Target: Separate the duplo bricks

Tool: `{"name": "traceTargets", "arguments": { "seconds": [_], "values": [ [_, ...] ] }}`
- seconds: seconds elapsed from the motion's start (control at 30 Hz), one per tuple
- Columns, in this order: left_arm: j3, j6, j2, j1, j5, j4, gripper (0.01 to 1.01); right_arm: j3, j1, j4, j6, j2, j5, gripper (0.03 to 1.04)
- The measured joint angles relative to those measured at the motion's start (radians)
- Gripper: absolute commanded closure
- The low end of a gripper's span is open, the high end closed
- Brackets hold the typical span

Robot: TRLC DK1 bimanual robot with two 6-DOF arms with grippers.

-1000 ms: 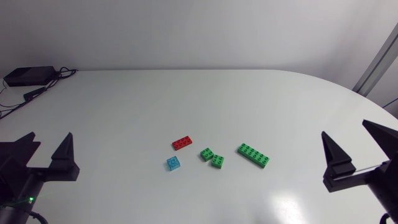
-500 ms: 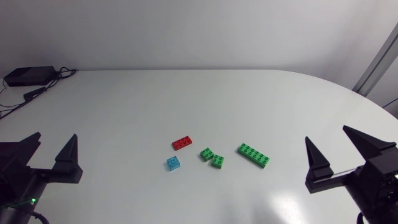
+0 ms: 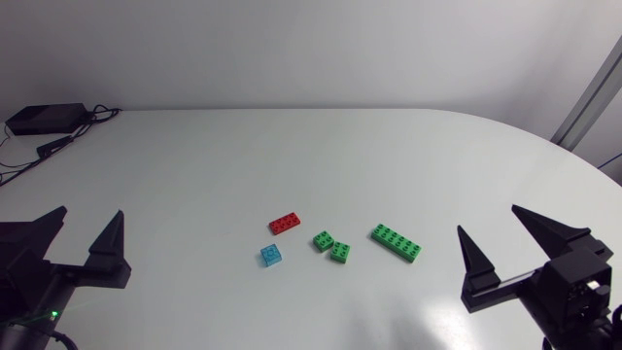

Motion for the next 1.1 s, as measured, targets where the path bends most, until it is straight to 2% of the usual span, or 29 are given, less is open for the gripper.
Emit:
{"name": "traceTargets", "arguments": {
  "seconds": [0.43,0.6,0.77,0.9,1.1],
  "values": [
    [0.0,0.004,0.0,0.0,0.0,0.0,0.043,-0.019,-0.011,0.056,0.001,0.0,-0.037,0.07],
    [0.0,0.004,0.0,0.0,0.0,0.0,0.043,-0.023,-0.218,0.054,0.006,0.0,-0.084,0.07],
    [0.0,0.004,0.0,0.002,0.0,0.0,0.043,-0.023,-0.35,0.048,0.145,0.0,-0.128,0.07],
    [0.0,0.004,0.0,0.002,-0.001,0.0,0.043,-0.023,-0.388,0.041,0.212,0.0,-0.16,0.07],
    [0.0,0.004,0.0,0.025,0.0,0.0,0.043,-0.023,-0.389,0.037,0.23,0.0,-0.177,0.07]
  ]
}}
